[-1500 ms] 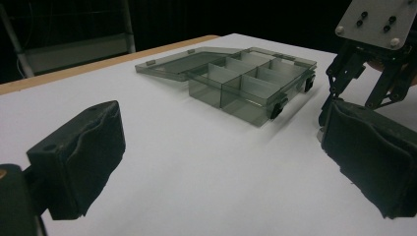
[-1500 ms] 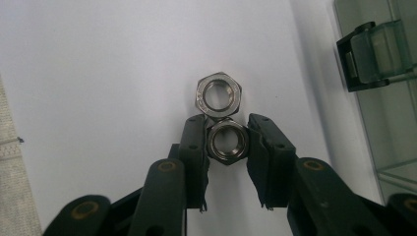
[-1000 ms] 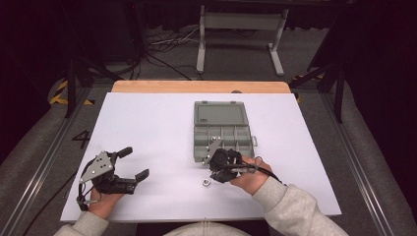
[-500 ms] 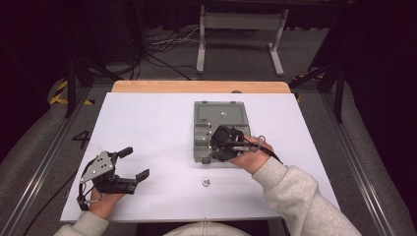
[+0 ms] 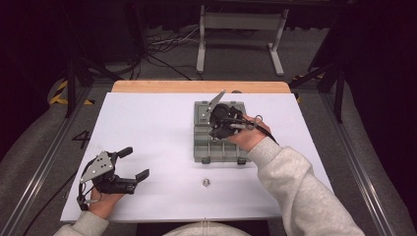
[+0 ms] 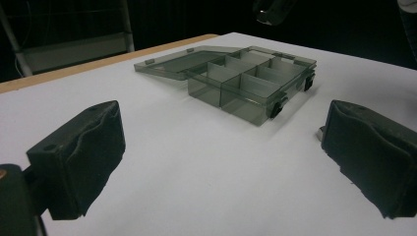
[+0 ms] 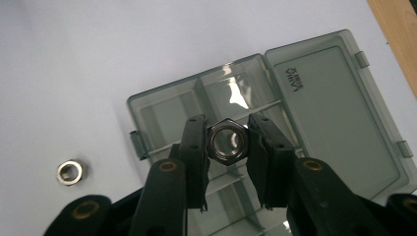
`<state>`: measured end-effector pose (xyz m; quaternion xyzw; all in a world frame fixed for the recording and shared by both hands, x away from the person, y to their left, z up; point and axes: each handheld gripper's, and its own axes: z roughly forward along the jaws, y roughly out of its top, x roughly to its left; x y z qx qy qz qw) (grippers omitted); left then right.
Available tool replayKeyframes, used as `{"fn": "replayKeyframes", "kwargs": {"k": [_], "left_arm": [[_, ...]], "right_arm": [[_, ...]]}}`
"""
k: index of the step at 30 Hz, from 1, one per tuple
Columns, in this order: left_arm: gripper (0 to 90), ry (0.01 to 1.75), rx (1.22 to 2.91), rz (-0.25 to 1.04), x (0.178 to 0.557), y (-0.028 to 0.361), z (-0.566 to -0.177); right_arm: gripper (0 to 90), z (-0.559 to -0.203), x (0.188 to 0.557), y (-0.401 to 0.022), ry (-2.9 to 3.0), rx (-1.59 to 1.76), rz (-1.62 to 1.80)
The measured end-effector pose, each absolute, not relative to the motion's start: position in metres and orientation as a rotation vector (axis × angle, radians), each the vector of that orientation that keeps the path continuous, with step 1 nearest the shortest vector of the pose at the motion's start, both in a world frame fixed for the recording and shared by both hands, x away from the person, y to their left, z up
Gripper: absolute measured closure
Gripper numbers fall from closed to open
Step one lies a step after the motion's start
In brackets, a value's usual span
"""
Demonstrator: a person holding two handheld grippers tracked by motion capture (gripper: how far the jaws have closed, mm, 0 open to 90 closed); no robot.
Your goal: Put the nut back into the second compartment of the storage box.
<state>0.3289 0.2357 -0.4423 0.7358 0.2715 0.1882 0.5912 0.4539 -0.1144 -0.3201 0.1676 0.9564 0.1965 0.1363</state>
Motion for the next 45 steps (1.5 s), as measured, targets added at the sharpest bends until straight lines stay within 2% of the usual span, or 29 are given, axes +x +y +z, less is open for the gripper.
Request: {"fn": "replayKeyframes", "kwargs": {"k": [8, 16, 29, 41, 43, 45], "left_arm": [[3.6, 0.632, 1.709, 0.435, 0.329, 0.236, -0.443], [3.6, 0.629, 1.713, 0.439, 0.33, 0.236, -0.443], [3.6, 0.631, 1.719, 0.444, 0.33, 0.236, -0.444], [3.6, 0.629, 1.721, 0.445, 0.33, 0.236, -0.444], [3.6, 0.628, 1.72, 0.445, 0.33, 0.236, -0.443], [3.6, 0.628, 1.716, 0.449, 0.33, 0.236, -0.443]], "right_arm": [[69.9, -0.325, 0.478, -0.116, 2.748, 0.553, 0.585], [70.0, -0.351, 0.496, -0.115, 2.778, 0.589, 0.569], [70.0, -0.387, 0.511, -0.118, 2.829, 0.65, 0.48], [69.7, -0.398, 0.513, -0.12, 2.85, 0.67, 0.435], [67.8, -0.398, 0.513, -0.12, 2.848, 0.672, 0.434], [60.6, -0.396, 0.512, -0.12, 2.837, 0.675, 0.449]]}}
